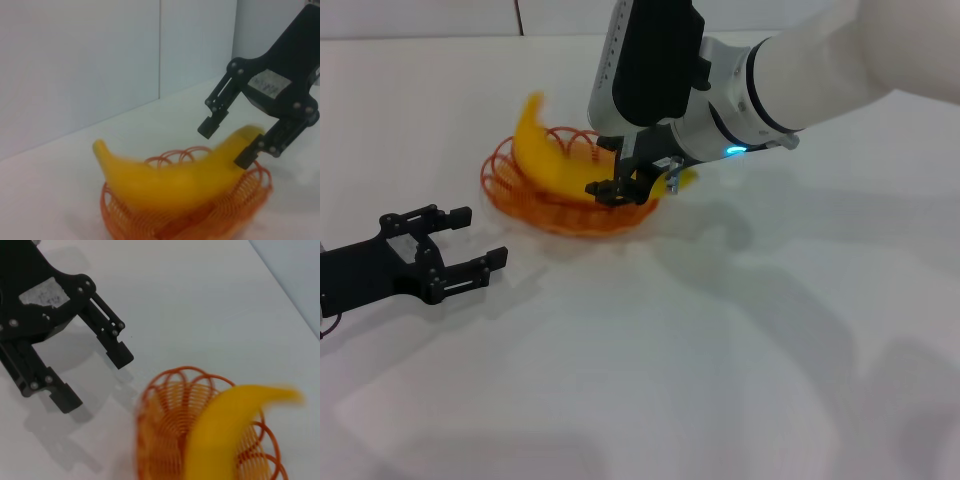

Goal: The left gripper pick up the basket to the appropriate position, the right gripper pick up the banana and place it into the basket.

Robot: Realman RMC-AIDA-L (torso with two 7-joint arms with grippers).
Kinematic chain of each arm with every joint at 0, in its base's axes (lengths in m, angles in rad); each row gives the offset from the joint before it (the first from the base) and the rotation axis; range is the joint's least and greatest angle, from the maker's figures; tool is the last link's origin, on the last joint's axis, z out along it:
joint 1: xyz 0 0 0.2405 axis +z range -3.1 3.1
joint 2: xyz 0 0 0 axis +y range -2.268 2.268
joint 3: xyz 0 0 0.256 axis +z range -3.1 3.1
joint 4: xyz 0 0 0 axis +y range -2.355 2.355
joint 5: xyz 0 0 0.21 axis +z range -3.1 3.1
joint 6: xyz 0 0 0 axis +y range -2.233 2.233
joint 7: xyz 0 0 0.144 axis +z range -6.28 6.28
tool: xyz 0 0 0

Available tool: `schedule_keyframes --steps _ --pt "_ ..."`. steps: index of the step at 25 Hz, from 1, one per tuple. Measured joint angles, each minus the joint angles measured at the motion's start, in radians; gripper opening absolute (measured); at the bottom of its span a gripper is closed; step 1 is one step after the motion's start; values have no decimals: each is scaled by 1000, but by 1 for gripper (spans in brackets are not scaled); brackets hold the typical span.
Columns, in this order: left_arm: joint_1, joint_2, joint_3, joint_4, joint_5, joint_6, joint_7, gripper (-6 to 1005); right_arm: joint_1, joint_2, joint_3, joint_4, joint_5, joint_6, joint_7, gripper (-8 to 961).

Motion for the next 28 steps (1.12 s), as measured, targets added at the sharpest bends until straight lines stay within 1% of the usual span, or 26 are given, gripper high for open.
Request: schedule_keyframes --steps 6,8,9,11,14,17,21,25,28 --pt "10 0 0 0 0 2 0 757 -10 -4 1 -22 48 -21 -13 583" --pt "14 0 0 0 0 2 0 757 -34 -7 19 -54 73 -41 -39 703" --pt "14 1 0 0 0 2 0 757 -57 -7 39 -80 92 -59 -67 763" --pt "14 1 0 0 0 2 0 757 -105 -8 89 -127 142 -104 -134 762" --pt "17 2 0 0 -1 2 0 757 -174 -8 213 -173 267 -201 -274 760" --pt "21 2 0 0 -5 2 0 757 -206 -8 330 -169 349 -288 -373 758" --pt "21 2 -1 0 -6 2 0 757 -240 -9 460 -118 418 -380 -488 755" --pt "21 1 -3 0 -7 4 0 757 -240 -10 577 12 438 -429 -589 751" --pt "19 0 -2 0 -8 5 0 757 -235 -12 669 135 439 -459 -679 751"
